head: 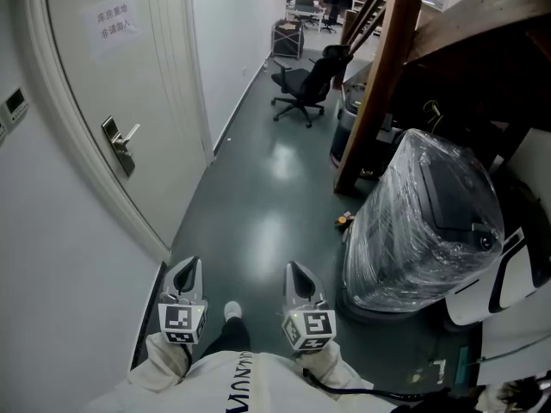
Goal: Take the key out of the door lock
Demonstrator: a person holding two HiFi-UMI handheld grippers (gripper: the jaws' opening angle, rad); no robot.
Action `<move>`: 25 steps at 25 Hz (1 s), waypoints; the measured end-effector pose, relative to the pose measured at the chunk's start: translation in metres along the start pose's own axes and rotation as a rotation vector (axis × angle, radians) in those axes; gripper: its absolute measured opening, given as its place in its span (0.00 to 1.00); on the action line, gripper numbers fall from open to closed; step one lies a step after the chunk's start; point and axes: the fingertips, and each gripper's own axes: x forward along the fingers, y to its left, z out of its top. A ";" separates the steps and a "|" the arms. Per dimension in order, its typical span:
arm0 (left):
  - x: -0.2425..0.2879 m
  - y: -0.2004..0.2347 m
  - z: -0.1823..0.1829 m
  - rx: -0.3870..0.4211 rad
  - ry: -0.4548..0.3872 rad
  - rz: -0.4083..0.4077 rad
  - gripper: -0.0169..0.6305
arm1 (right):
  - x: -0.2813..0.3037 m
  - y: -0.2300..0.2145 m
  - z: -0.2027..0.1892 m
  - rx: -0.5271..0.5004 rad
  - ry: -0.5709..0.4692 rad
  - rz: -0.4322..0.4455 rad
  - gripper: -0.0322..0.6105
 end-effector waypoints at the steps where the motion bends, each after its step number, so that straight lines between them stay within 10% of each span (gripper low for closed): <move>1: 0.007 0.003 0.000 -0.001 -0.001 -0.001 0.03 | 0.006 -0.002 0.000 -0.001 0.001 -0.002 0.05; 25: 0.187 0.173 -0.029 -0.044 0.045 0.033 0.03 | 0.271 0.020 -0.009 -0.018 0.093 0.032 0.05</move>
